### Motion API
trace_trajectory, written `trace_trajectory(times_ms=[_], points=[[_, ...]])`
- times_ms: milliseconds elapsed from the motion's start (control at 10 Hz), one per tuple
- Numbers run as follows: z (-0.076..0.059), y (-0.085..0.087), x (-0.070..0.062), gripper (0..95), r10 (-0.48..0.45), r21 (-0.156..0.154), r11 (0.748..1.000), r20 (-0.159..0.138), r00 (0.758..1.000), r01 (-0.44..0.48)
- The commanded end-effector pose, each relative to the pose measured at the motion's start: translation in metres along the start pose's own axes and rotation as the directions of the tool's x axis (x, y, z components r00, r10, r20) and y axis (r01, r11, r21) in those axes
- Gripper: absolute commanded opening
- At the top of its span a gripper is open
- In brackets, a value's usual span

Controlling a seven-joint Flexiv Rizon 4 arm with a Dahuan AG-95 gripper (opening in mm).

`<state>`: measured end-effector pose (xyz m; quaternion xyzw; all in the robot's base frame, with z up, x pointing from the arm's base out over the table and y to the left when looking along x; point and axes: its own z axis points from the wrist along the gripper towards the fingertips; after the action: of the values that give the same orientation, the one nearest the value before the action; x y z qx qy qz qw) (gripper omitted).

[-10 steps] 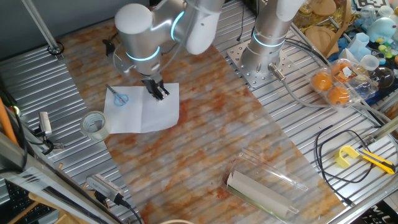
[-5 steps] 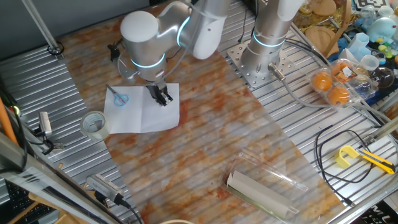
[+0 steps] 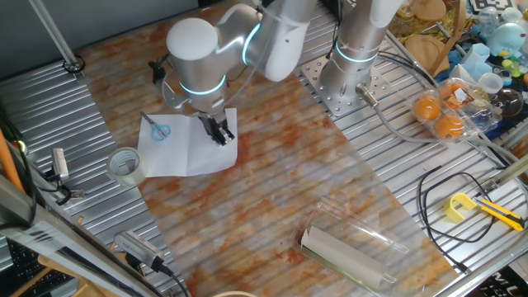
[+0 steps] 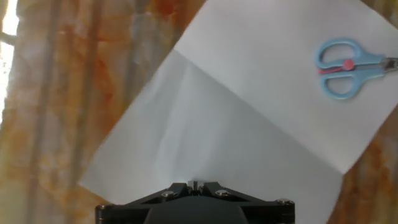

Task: Unfold a piece of paper

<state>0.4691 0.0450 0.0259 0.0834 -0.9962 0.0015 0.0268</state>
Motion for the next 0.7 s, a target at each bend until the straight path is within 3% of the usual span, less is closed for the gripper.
trace_trajectory(times_ms=[100,700], points=[[0.003,0.011,-0.003,0.0,0.017,0.005,1.000,0.006,1.000,-0.017],[0.011,0.054,-0.008,0.0,0.068,0.016,0.998,0.010,0.998,-0.068]])
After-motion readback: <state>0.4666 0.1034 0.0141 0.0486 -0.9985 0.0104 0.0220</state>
